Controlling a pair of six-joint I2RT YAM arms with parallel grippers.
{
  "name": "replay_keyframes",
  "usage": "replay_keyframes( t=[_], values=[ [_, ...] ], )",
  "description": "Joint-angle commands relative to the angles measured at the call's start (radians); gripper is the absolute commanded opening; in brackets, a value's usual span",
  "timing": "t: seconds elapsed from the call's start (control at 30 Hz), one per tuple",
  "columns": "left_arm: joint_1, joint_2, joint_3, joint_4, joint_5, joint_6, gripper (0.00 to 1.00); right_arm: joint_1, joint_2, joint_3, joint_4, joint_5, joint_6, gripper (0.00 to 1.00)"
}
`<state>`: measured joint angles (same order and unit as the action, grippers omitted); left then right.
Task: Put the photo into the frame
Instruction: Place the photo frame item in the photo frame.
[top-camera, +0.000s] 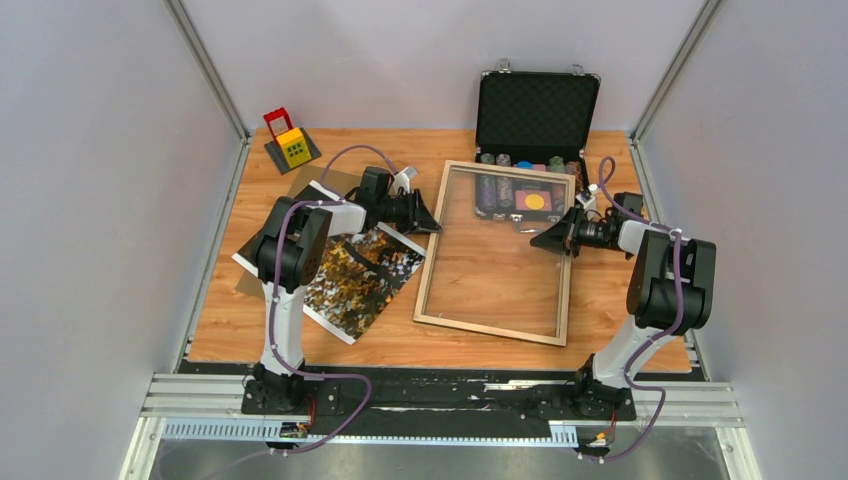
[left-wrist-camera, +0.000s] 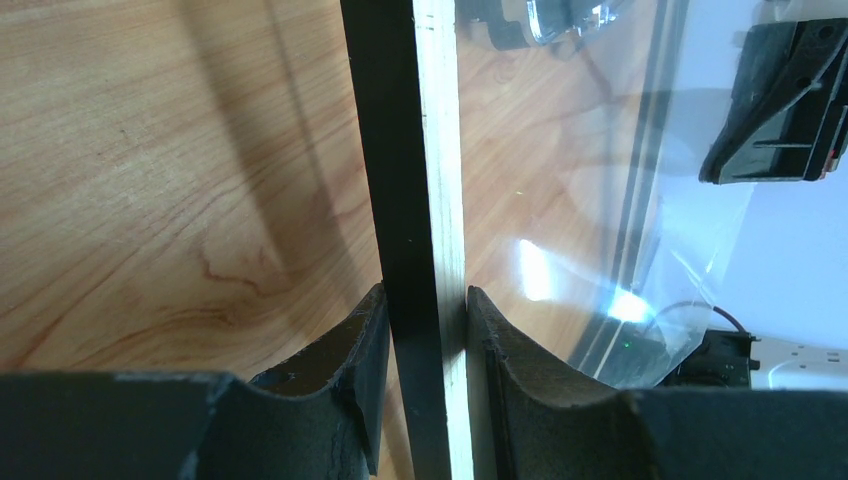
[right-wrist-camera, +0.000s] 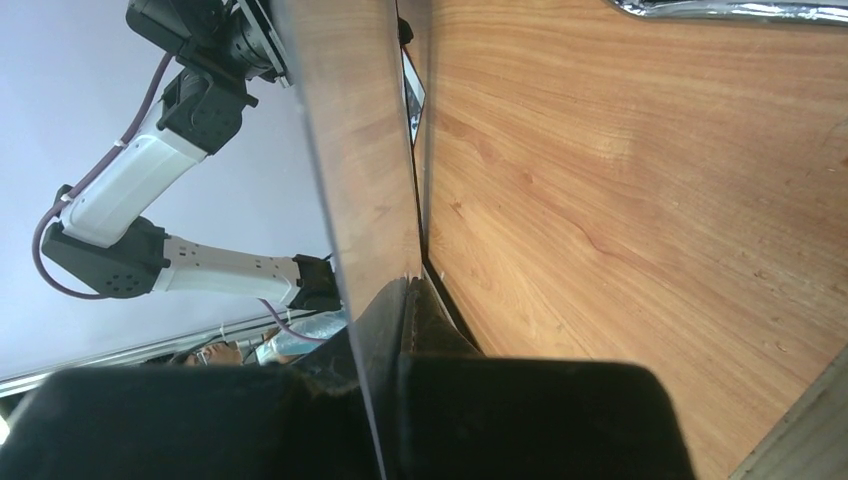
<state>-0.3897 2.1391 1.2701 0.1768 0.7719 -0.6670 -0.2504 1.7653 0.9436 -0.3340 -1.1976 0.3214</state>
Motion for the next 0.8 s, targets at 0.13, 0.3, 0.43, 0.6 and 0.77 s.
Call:
replay_keyframes(
  t=[0.13, 0.3, 0.43, 0.6, 0.77],
  values=[
    [-0.009, -0.014, -0.027, -0.021, -0.123, 0.037, 0.26, 0.016, -0.033, 0.013, -0.045, -0.051, -0.045, 0.00],
    [-0.009, -0.015, -0.029, -0.018, -0.125, 0.034, 0.26, 0.016, -0.029, 0.011, -0.044, -0.053, -0.045, 0.00],
    [-0.009, -0.017, -0.032, -0.015, -0.126, 0.031, 0.26, 0.016, -0.022, 0.006, -0.041, -0.053, -0.044, 0.00],
    [-0.009, -0.017, -0.038, -0.010, -0.126, 0.024, 0.26, 0.016, -0.012, -0.009, -0.016, -0.050, -0.030, 0.00],
    [-0.009, -0.020, -0.045, -0.002, -0.128, 0.017, 0.26, 0.014, -0.015, -0.026, 0.004, -0.039, -0.021, 0.00]
  ],
)
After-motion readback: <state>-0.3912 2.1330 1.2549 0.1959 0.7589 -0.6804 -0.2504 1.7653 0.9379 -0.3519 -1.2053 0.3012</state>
